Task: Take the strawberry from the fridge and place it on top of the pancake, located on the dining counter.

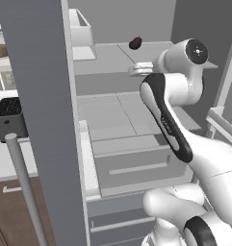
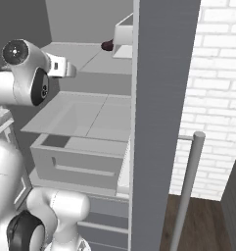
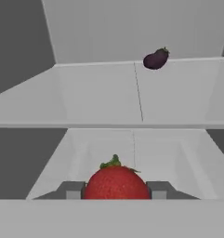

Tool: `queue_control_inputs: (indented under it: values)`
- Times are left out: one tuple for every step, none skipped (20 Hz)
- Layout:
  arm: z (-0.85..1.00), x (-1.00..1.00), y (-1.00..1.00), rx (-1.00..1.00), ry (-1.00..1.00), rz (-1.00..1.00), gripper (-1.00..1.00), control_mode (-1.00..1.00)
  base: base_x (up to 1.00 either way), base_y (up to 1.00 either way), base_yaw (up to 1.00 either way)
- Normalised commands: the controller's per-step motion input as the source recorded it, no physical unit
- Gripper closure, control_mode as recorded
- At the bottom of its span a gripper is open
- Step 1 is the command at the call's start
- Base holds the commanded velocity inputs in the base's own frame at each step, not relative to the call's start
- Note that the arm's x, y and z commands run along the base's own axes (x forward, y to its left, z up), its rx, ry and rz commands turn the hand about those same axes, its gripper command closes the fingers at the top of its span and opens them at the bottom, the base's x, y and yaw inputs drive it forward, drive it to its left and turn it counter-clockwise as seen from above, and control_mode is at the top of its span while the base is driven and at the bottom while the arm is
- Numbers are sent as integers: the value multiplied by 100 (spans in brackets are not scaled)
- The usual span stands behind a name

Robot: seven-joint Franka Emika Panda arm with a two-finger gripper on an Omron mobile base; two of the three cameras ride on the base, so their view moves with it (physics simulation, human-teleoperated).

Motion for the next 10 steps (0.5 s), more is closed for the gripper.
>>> queue_control_inputs:
  values:
    - [-39, -100, 0, 0, 35, 0, 100, -100, 0, 0, 0]
    - [-49, -100, 0, 0, 37, 0, 100, -100, 0, 0, 0]
    - [-54, -100, 0, -1, 39, 0, 100, -100, 0, 0, 0]
    - [-60, -100, 0, -2, 35, 0, 100, -100, 0, 0, 0]
    - [-63, -96, 0, -3, 33, -1, 100, -100, 0, 0, 0]
    - [-70, -76, 0, -5, 32, -1, 100, -100, 0, 0, 0]
    - [-84, -56, 0, -6, 29, 0, 100, -100, 0, 0, 0]
    - [-79, -51, 0, -4, 21, 0, 100, -100, 0, 0, 0]
    - [-65, -56, 0, 0, 19, 0, 100, -100, 0, 0, 0]
    - [-54, -74, 0, 0, 13, 0, 100, -100, 0, 0, 0]
